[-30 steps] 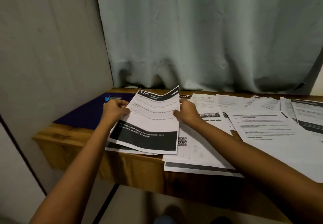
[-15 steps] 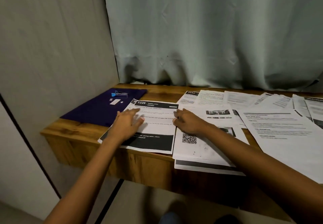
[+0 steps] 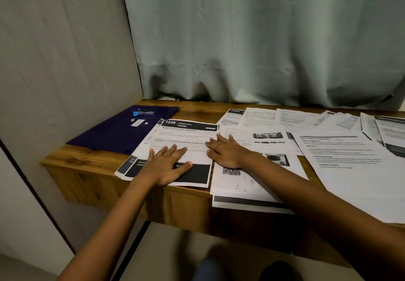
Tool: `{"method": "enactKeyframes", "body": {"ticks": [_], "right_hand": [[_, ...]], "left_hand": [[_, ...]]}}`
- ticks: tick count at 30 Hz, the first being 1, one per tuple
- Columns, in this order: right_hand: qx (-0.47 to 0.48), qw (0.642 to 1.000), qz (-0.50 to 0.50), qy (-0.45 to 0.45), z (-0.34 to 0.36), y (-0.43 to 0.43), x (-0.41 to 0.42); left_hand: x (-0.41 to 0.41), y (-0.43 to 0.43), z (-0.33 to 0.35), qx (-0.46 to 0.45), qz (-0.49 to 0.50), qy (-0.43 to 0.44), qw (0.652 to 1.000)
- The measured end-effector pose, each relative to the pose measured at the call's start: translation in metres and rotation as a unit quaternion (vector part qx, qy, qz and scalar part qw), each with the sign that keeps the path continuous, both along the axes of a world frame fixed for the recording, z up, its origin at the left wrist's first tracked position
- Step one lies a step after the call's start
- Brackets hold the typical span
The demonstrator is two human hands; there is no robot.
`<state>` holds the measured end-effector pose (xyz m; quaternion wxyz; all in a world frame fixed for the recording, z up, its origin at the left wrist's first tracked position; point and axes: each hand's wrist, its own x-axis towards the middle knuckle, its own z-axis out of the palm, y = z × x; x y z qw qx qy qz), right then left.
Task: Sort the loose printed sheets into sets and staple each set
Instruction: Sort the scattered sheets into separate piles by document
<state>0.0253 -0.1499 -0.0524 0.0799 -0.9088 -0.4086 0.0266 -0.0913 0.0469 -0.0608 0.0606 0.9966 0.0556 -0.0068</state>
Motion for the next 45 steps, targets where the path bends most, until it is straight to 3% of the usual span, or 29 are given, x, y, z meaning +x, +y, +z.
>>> {"method": "enactKeyframes", "body": {"ticks": [5, 9, 13, 16, 26, 32, 36, 41, 45], "right_hand": [[0.014, 1.0, 0.001, 0.009, 0.002, -0.002, 0.001], [0.101, 0.994, -0.018, -0.034, 0.016, -0.023, 0.006], [0.195, 0.976, -0.079, -0.06, 0.038, -0.06, 0.02], [0.228, 0.96, -0.149, -0.06, 0.045, -0.096, 0.031], [0.163, 0.933, -0.32, 0.003, 0.033, -0.209, 0.068], [0.161, 0.896, -0.411, -0.051, 0.029, -0.268, 0.085], [0.046, 0.876, -0.475, -0.068, 0.026, -0.314, 0.094], [0.063, 0.822, -0.566, 0.017, 0.017, -0.359, 0.099], [0.06, 0.826, -0.56, 0.026, 0.017, -0.367, 0.095]], "left_hand": [[0.001, -0.005, 0.012, -0.033, 0.001, -0.005, 0.999], [0.016, -0.032, 0.038, -0.076, -0.046, -0.084, 0.992], [0.049, -0.072, 0.055, -0.077, -0.106, -0.148, 0.98], [0.075, -0.107, 0.059, -0.096, -0.145, -0.146, 0.974], [0.138, -0.203, 0.056, -0.131, -0.186, -0.105, 0.968], [0.15, -0.255, 0.053, -0.13, -0.231, -0.102, 0.959], [0.161, -0.288, 0.047, -0.11, -0.288, -0.092, 0.947], [0.167, -0.32, 0.031, -0.086, -0.322, -0.059, 0.941], [0.17, -0.335, 0.02, -0.08, -0.332, -0.04, 0.939]]}}
